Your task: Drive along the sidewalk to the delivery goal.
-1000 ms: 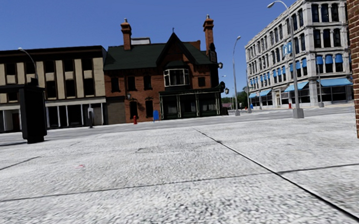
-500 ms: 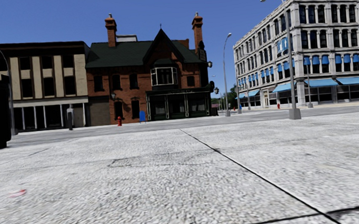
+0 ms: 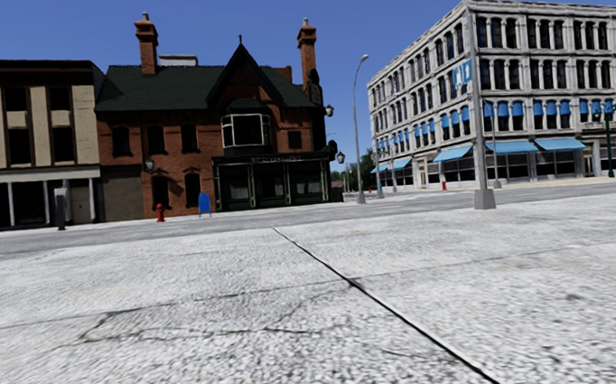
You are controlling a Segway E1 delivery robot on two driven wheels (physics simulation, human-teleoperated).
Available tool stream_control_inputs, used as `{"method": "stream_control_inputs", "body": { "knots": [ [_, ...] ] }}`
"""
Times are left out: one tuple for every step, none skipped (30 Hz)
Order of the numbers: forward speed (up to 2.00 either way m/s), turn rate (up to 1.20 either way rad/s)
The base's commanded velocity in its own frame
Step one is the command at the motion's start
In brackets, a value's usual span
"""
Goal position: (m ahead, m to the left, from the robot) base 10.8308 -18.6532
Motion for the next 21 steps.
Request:
{"method": "stream_control_inputs", "body": {
  "knots": [
    [2.0,-1.18],
    [2.0,-1.18],
    [2.0,-1.18],
    [2.0,-1.18],
    [2.0,-1.18],
    [2.0,-1.18],
    [2.0,-0.66],
    [2.0,0.0],
    [2.0,0.0],
    [2.0,0.0],
    [2.0,0.0],
    [2.0,0.0],
    [2.0,-0.78],
    [2.0,-0.94],
    [2.0,-1.09],
    [2.0,-1.16],
    [2.0,-1.18],
    [2.0,-1.19],
    [2.0,-0.8],
    [2.0,-0.07],
    [2.0,0.0]
  ]
}}
